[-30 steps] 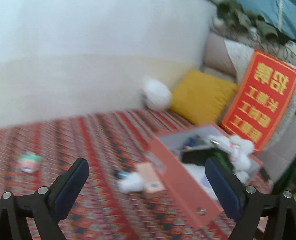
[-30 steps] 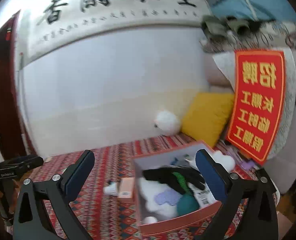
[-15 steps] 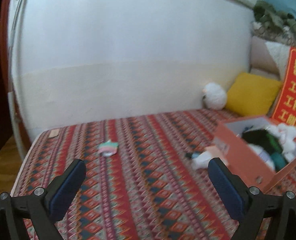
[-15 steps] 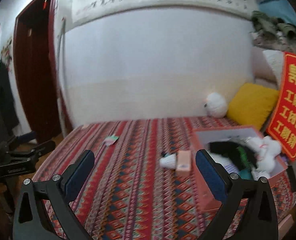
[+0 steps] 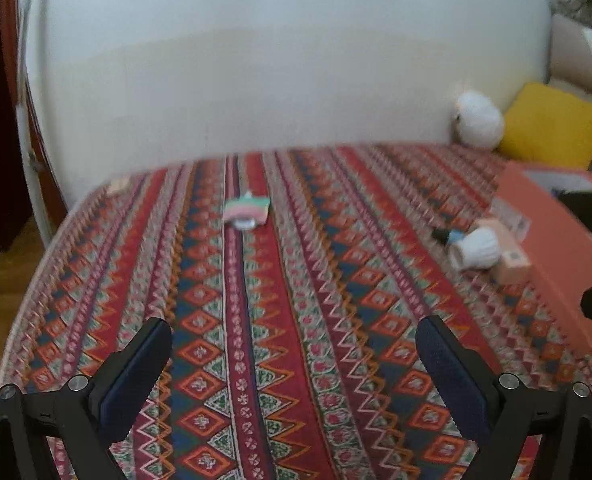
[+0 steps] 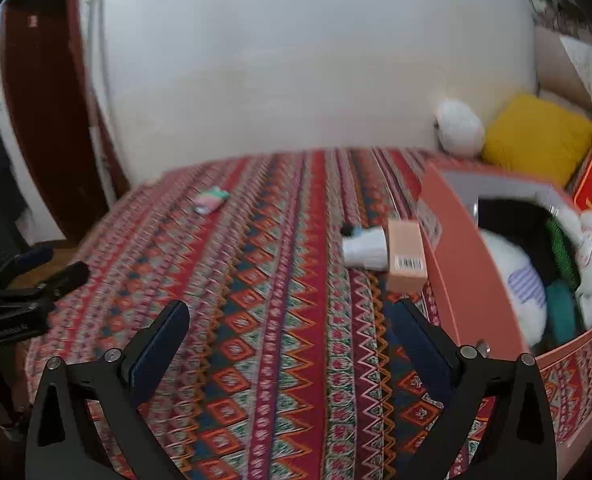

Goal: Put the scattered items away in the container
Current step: 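Grasp the pink pouch with the left tool while the right tool grasps the white lamp cup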

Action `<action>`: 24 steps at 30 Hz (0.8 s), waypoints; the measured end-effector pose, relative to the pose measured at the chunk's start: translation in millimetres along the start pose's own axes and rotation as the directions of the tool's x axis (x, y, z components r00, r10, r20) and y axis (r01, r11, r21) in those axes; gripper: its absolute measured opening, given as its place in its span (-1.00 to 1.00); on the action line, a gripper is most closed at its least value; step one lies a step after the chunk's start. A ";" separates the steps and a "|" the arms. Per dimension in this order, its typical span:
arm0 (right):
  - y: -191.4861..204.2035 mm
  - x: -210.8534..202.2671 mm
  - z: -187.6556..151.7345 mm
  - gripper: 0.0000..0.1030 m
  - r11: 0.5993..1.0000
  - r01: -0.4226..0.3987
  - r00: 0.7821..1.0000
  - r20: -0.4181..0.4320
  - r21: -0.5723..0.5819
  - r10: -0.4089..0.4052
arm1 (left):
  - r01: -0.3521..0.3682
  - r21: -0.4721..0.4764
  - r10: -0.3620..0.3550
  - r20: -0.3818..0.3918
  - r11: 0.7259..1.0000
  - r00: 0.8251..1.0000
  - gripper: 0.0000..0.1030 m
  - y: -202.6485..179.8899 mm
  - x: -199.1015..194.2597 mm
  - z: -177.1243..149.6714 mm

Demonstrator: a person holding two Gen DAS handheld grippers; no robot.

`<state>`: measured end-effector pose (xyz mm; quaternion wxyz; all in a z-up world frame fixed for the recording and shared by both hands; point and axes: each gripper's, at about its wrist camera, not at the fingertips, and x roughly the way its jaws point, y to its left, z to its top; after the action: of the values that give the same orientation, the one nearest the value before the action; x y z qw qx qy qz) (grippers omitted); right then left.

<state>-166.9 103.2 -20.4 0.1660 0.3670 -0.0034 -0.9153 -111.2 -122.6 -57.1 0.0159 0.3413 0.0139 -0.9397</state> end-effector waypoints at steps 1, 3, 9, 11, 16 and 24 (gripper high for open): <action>-7.1 12.5 -0.3 0.99 1.000 0.003 1.000 -0.014 0.010 -0.003 | 0.003 -0.006 -0.003 -0.023 1.000 1.000 0.96 2.5 13.6 -1.0; -21.8 39.5 -0.8 0.99 0.999 0.013 0.999 -0.045 0.031 -0.012 | 0.007 -0.019 -0.009 -0.067 1.000 0.998 0.96 7.4 40.8 -3.0; -51.5 110.4 13.3 0.98 0.998 0.035 0.996 -0.089 0.059 -0.029 | 0.008 -0.075 -0.019 -0.152 0.997 0.988 0.96 24.2 115.8 4.2; -56.2 132.1 21.2 0.98 0.998 0.052 0.995 -0.092 0.047 -0.048 | 0.007 -0.095 -0.023 -0.167 0.995 0.986 0.96 31.1 139.5 10.8; -61.8 185.0 41.6 0.98 0.994 0.104 0.989 -0.102 -0.020 -0.106 | -0.006 -0.088 -0.009 -0.172 0.996 0.985 0.96 39.3 194.4 37.2; -69.0 241.7 48.5 -0.22 0.988 0.115 0.977 -0.166 -0.099 -0.130 | -0.027 -0.042 0.018 -0.215 0.999 0.976 0.96 50.9 304.2 84.5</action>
<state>-383.7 88.8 -155.9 0.1250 0.4365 0.0745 -0.8879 -396.5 -182.7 -188.3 0.0326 0.4405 0.0327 -0.8965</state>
